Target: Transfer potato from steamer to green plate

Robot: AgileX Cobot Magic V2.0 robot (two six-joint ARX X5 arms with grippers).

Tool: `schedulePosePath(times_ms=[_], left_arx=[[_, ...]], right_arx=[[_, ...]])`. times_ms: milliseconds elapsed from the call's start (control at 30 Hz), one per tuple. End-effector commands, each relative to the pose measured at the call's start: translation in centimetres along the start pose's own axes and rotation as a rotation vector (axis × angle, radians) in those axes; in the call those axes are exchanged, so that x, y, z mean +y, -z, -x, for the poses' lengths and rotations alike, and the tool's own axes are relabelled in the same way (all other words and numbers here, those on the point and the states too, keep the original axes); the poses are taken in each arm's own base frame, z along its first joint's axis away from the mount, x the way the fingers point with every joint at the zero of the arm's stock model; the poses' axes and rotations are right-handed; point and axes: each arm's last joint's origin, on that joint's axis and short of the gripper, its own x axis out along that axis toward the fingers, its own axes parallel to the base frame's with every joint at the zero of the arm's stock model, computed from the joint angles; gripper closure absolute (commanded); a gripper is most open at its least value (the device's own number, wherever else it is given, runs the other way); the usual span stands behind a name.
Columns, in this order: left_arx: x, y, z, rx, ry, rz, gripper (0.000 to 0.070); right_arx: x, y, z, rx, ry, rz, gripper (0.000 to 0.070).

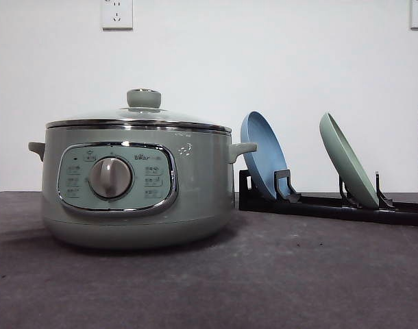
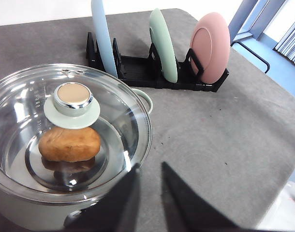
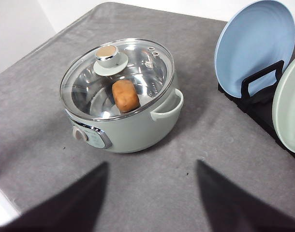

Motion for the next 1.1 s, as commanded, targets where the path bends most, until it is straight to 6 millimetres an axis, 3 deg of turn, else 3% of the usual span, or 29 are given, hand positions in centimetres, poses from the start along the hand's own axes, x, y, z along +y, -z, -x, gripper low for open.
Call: schedulePosePath(times_ms=[0,133,200,400,767,1067], left_arx=[[-0.2,-0.6,0.1,-0.024,0.007,-0.026,0.0471],[-0.2,-0.8,0.2,-0.043,0.007,-0.035,0.0127],[-0.2,-0.9,0.2,-0.049,0.008,-0.038,0.0019],[-0.2,-0.9,0.2,-0.050,0.008,-0.039,0.0012],[-0.2,-1.1,0.2,-0.067,0.009,-0.044,0.0024],[0.0,-1.2,-0.3,-0.067,0.009,-0.040,0.0024]], right_arx=[[0.2,-0.5,0.2,-0.018,0.000,0.023,0.0200],[0.2,-0.6,0.2,-0.028,0.000,0.021,0.0125],[0.2,-0.6,0.2,-0.030,0.000,0.020,0.0117],[0.2,-0.6,0.2,-0.030,0.000,0.020,0.0004],[0.0,-0.9,-0.1,-0.037,-0.008,-0.049,0.0005],[-2.6,-1.9,-4.2,0.040,0.002,-0.224,0.0005]])
